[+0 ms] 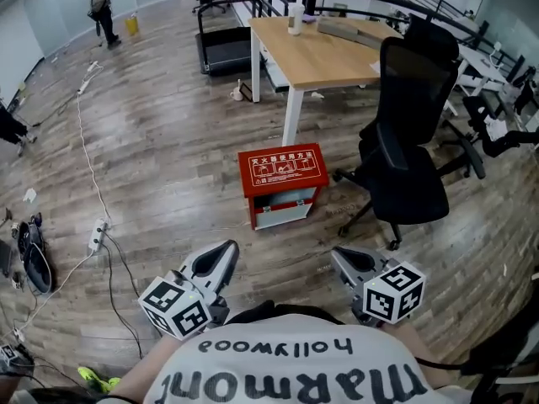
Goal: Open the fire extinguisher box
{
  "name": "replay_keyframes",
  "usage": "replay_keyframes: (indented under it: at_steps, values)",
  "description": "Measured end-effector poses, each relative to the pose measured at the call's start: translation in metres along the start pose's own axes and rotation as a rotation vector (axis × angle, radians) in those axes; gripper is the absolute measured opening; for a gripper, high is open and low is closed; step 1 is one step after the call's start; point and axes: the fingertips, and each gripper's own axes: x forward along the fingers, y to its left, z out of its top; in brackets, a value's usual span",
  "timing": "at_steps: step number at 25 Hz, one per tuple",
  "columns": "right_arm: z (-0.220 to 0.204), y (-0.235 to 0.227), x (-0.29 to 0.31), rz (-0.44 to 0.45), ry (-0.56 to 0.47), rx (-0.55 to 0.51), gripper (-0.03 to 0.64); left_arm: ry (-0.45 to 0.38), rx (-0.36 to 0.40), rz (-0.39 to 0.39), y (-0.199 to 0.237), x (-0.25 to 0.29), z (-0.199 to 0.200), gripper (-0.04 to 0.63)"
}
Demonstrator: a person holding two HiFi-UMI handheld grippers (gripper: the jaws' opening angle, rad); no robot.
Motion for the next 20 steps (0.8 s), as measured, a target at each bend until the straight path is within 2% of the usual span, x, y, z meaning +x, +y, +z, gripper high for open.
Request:
replay_keyframes:
  at_steps: [2, 4, 8, 9, 11, 14, 17, 20]
  values:
    - [0.001, -0.004, 0.000, -0.008, 0.005, -0.002, 0.011, -0.011, -0.012, -0.051, -0.005, 0.005, 0.004, 0.006]
    - [0.003, -0.007, 0.001, -0.014, 0.007, -0.006, 0.011, -0.007, 0.008, -0.076, -0.008, 0.009, 0.003, 0.006]
    - [0.008, -0.010, 0.005, -0.013, 0.005, -0.017, 0.011, 0.045, 0.147, -0.123, -0.019, 0.016, -0.006, 0.006]
    - [0.008, -0.011, 0.007, -0.011, 0.009, -0.017, 0.011, 0.049, 0.157, -0.141, -0.021, 0.018, -0.007, 0.006]
    - [0.009, -0.014, 0.012, -0.002, 0.021, -0.019, 0.011, 0.042, 0.126, -0.161, -0.021, 0.021, -0.006, 0.006]
    - [0.014, -0.019, 0.023, 0.017, 0.034, -0.030, 0.011, 0.041, 0.078, -0.108, -0.007, 0.027, -0.003, 0.005]
    - [0.025, -0.027, 0.035, 0.042, 0.041, -0.047, 0.011, 0.052, 0.065, -0.032, 0.010, 0.033, 0.000, 0.006]
    - [0.036, -0.037, 0.045, 0.059, 0.047, -0.077, 0.011, 0.055, 0.055, 0.005, 0.021, 0.043, 0.002, 0.006]
